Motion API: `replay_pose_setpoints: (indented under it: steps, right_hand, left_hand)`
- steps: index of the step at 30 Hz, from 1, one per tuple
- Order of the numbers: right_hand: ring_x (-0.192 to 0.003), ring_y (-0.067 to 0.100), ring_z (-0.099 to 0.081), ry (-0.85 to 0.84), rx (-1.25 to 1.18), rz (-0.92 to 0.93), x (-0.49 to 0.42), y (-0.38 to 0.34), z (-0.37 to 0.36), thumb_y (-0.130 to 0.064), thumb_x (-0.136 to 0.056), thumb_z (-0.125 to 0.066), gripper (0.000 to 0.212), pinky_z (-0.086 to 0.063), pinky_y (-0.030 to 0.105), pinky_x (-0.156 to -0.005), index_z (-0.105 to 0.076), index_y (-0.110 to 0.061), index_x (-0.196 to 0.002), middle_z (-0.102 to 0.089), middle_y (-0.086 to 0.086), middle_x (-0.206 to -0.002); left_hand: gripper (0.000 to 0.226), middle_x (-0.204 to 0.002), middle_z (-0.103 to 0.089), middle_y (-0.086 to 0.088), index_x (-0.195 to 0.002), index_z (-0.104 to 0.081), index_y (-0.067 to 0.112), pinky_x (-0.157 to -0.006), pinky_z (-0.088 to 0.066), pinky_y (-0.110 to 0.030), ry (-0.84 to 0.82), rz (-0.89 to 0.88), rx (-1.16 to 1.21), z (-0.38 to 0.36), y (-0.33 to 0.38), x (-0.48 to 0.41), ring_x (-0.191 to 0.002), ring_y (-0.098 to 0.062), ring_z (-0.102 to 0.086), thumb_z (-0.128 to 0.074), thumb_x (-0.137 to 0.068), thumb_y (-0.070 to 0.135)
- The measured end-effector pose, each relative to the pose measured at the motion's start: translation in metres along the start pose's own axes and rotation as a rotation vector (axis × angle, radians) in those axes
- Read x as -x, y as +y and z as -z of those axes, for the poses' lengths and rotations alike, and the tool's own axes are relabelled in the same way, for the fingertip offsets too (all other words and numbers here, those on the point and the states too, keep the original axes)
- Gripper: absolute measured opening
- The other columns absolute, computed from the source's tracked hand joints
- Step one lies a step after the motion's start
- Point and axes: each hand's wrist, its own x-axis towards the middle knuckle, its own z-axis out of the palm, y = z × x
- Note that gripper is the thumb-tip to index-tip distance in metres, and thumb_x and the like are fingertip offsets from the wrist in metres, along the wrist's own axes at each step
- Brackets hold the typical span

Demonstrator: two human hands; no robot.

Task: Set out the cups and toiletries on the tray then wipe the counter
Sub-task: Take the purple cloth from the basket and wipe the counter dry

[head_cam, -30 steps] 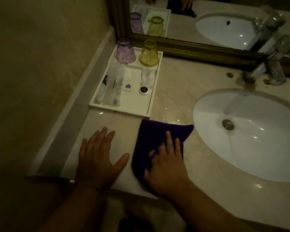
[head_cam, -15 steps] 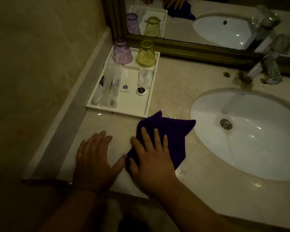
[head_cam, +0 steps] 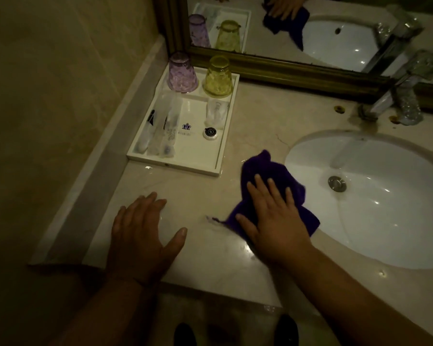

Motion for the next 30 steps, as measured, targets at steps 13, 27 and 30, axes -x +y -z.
replay_pose_setpoints:
  steps: [13, 27, 30]
  right_hand:
    - [-0.159, 0.023, -0.004, 0.006, -0.081, 0.360, 0.013, -0.104, -0.031, -0.055, -0.103, -0.027, 0.070, -0.010, 0.051, -0.128, -0.014, -0.022, -0.164, -0.009, 0.004, -0.173]
    - [-0.159, 0.024, 0.005, -0.024, -0.067, 0.400, 0.048, -0.093, -0.037, -0.065, -0.098, -0.034, 0.078, 0.007, 0.057, -0.125, -0.015, -0.028, -0.163, -0.005, -0.002, -0.174]
    - [-0.160, 0.023, 0.008, -0.022, -0.062, 0.301, 0.078, -0.055, -0.035, -0.071, -0.099, -0.029, 0.079, 0.005, 0.059, -0.123, -0.011, -0.031, -0.164, -0.001, -0.005, -0.174]
  left_hand:
    - [0.072, -0.148, -0.049, -0.013, -0.138, -0.049, 0.012, -0.103, -0.044, -0.047, 0.184, 0.058, 0.331, 0.001, -0.011, -0.001, -0.130, -0.031, -0.050, -0.055, -0.081, 0.054]
    - [0.082, -0.153, -0.048, -0.015, -0.138, -0.054, 0.006, -0.118, -0.028, -0.059, 0.083, -0.078, 0.103, -0.004, -0.006, 0.000, -0.138, -0.034, -0.047, -0.042, -0.088, 0.070]
    - [0.091, -0.152, -0.049, -0.016, -0.138, -0.055, 0.006, -0.118, -0.028, -0.059, 0.058, -0.081, 0.050, -0.001, -0.003, 0.001, -0.138, -0.036, -0.047, -0.028, -0.089, 0.077]
